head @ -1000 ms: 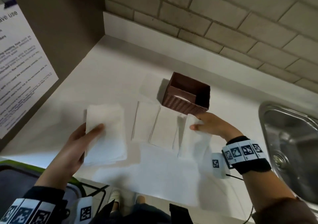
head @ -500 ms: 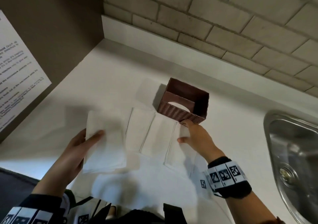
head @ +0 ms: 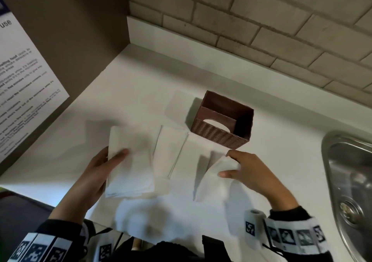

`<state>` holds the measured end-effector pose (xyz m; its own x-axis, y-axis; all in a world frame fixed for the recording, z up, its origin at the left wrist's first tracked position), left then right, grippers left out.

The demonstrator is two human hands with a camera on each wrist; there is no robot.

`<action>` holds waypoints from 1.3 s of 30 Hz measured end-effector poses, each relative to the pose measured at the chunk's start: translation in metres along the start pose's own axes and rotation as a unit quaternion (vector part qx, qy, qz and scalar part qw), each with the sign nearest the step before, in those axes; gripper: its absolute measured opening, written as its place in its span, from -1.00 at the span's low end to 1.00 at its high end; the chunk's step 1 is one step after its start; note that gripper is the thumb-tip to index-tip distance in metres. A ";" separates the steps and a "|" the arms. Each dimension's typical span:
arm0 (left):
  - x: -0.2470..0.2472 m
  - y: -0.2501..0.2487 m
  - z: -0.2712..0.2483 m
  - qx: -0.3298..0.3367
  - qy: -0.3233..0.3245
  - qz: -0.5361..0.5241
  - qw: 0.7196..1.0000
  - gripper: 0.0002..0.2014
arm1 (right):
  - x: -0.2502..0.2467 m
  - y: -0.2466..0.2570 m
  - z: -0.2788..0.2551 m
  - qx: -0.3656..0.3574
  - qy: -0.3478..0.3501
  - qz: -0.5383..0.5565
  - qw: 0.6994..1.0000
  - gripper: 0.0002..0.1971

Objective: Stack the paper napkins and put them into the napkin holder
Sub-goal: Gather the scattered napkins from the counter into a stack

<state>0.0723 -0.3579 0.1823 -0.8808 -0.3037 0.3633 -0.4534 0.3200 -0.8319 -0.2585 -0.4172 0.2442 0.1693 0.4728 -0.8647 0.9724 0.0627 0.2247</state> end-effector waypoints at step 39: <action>-0.048 -0.010 -0.017 0.005 -0.055 0.020 0.998 -0.03 | 0.043 0.051 0.066 0.072 -0.041 -0.010 0.997 -0.23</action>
<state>0.1162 -0.3317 0.1800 -0.8777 -0.3874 0.2821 -0.4165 0.3252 -0.8490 -0.1915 -0.4521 0.1889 0.1564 0.3990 -0.9035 0.9877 -0.0583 0.1453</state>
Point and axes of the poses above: each hand's wrist, its own z-axis towards the middle knuckle, its own x-axis out of the palm, y = z × x, the point moved 9 cm from there along z, towards the middle knuckle, and after that the axes turned 11 degrees about -z, right-handed, at the moved point
